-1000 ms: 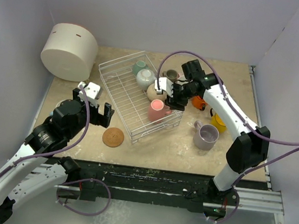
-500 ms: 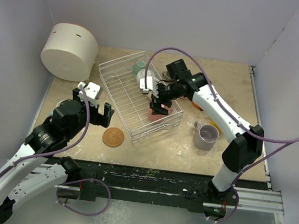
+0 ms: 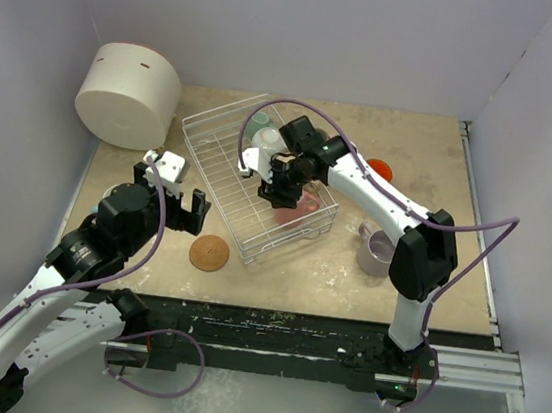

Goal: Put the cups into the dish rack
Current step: Turn the cup upside down in the dish rack, then pick up the cup at the center of the board.

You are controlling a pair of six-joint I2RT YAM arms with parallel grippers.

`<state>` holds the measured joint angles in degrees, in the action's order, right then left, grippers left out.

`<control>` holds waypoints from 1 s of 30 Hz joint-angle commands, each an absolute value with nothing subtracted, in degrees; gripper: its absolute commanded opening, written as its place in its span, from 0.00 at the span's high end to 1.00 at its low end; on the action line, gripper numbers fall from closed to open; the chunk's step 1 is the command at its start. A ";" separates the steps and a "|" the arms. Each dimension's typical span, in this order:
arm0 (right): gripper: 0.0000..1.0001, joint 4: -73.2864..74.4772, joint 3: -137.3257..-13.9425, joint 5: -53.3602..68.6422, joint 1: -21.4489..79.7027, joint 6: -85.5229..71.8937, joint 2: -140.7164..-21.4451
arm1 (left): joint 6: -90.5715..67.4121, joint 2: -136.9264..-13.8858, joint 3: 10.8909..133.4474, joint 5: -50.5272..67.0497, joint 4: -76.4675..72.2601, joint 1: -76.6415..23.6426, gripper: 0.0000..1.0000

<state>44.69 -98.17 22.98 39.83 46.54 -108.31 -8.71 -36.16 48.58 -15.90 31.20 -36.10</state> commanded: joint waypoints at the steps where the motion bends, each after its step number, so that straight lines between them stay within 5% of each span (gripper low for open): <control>1: 0.51 44.15 -100.58 18.53 40.21 45.08 -107.58 | -7.46 -35.99 49.19 -16.36 29.96 -35.83 0.01; 30: 0.53 37.31 -91.17 6.16 35.88 36.52 -99.89 | -7.51 -35.99 49.20 -16.69 30.14 -35.86 0.01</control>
